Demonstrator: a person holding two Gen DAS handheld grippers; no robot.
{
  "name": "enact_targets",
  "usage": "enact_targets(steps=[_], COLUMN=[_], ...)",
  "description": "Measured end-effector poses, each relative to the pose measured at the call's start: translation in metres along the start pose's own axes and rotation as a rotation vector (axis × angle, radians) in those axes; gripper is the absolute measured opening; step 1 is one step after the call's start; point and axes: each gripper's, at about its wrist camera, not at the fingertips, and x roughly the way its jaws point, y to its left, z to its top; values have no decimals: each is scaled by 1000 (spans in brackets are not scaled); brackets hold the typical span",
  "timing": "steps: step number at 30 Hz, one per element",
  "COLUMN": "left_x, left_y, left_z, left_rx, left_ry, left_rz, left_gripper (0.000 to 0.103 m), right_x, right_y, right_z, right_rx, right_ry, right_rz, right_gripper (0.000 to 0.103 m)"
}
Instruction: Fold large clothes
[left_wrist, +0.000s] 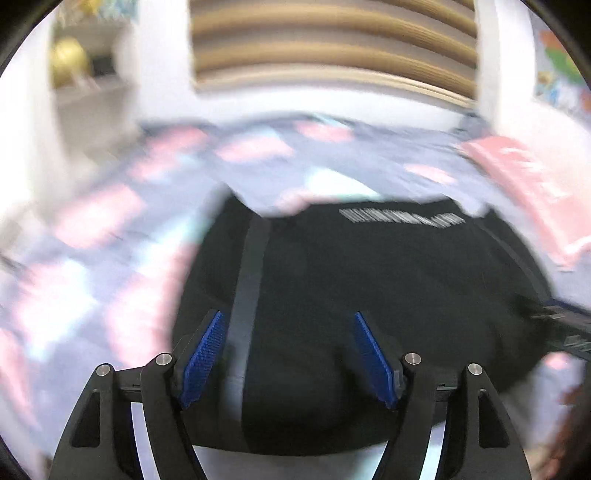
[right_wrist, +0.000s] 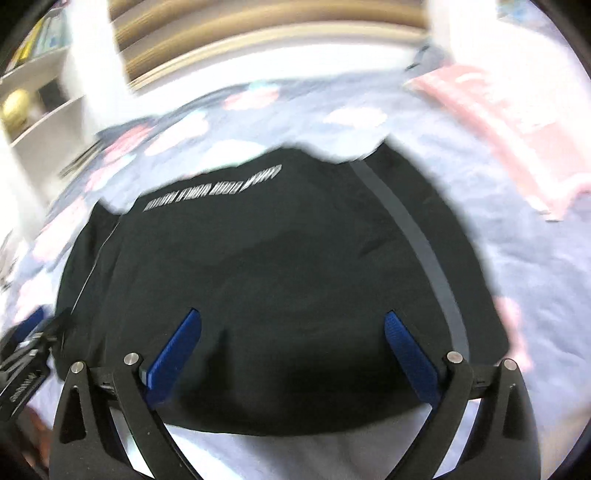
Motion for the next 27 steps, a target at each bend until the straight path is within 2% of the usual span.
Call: enact_targets(steps=[1, 3, 5, 9, 12, 17, 20, 27], left_x=[-11, -32, -54, -91, -114, -138, -150, -154], left_y=[1, 5, 10, 14, 14, 16, 16, 10], left_z=[7, 16, 24, 42, 58, 72, 69, 62], left_rx=[19, 32, 18, 11, 20, 25, 11, -12], left_ry=[-25, -67, -123, -204, -256, -249, -263, -259], left_rz=[69, 126, 123, 84, 90, 141, 142, 58], left_gripper=[73, 73, 73, 74, 76, 78, 78, 78], right_x=[-14, -38, -56, -94, -122, -151, -160, -166], right_y=[-1, -2, 3, 26, 34, 36, 39, 42], right_z=[5, 12, 20, 31, 39, 44, 44, 38], right_rx=[15, 31, 2, -114, -142, -139, -150, -180], right_ry=[-32, -89, -131, -220, -276, -303, -307, -308], right_rz=[-10, -7, 3, -53, -27, 22, 36, 41], right_gripper=[101, 101, 101, 101, 101, 101, 101, 101])
